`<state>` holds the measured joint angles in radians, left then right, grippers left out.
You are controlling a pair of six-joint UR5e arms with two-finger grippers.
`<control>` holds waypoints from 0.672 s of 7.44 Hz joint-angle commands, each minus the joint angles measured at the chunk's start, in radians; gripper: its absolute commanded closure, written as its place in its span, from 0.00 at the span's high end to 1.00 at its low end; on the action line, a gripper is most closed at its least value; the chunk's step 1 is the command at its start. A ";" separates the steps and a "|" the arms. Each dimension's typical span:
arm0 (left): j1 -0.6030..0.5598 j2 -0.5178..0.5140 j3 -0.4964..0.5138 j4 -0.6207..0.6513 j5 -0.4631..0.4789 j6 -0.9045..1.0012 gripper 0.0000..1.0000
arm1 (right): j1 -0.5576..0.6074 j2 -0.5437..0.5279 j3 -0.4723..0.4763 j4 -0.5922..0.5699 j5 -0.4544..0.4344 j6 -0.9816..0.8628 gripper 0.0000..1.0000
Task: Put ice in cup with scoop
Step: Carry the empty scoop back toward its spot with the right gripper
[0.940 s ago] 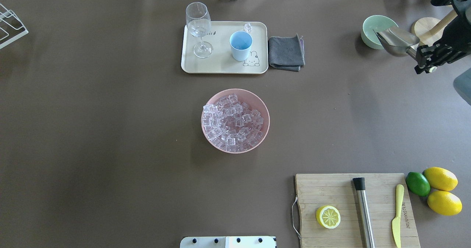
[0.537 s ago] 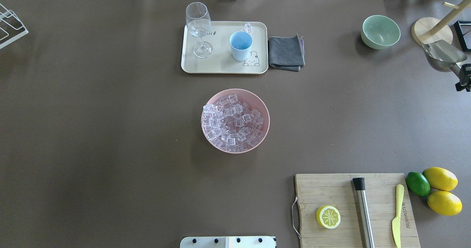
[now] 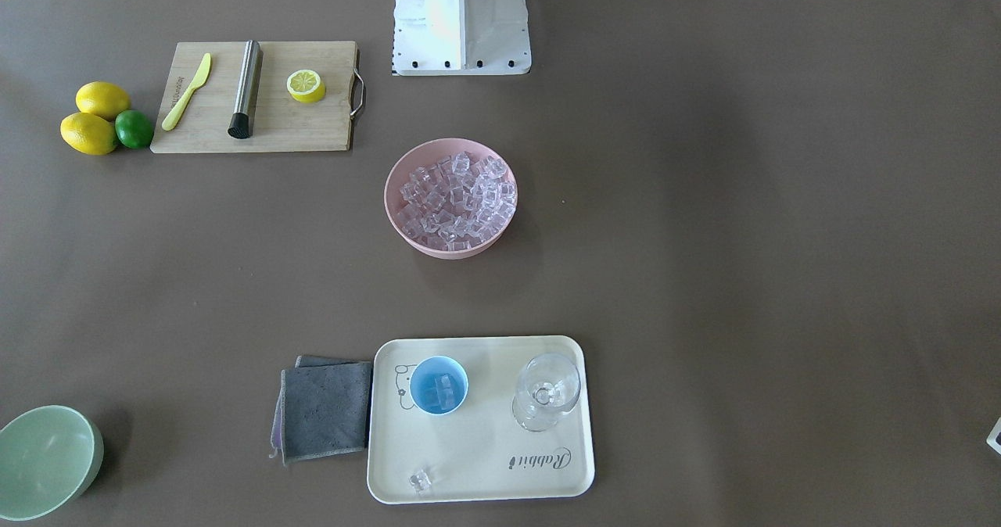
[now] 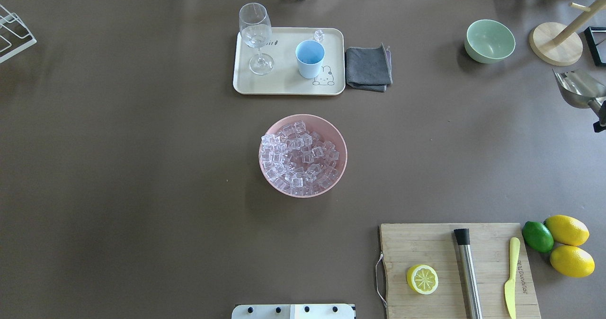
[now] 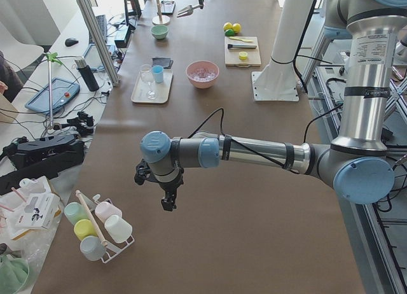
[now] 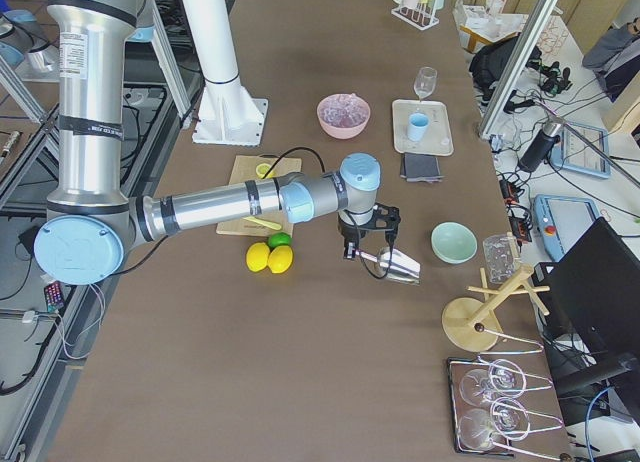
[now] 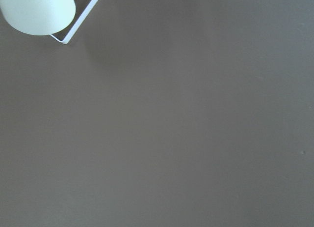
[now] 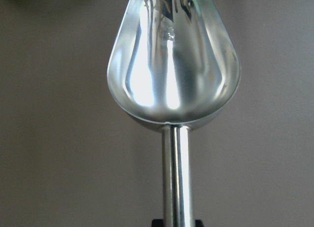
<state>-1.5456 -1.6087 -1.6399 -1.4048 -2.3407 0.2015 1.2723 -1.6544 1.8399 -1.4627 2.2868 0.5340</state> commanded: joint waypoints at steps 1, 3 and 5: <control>0.001 -0.010 0.017 -0.003 0.053 0.001 0.99 | -0.028 -0.010 -0.067 0.078 0.043 -0.006 0.00; 0.001 -0.010 0.022 -0.003 0.049 -0.001 0.99 | -0.066 -0.010 -0.082 0.079 0.036 0.001 0.00; 0.001 -0.011 0.022 -0.002 0.047 -0.001 0.99 | -0.094 -0.012 -0.122 0.116 0.034 0.006 0.00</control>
<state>-1.5447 -1.6198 -1.6198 -1.4081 -2.2915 0.2005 1.2007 -1.6650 1.7496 -1.3755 2.3231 0.5355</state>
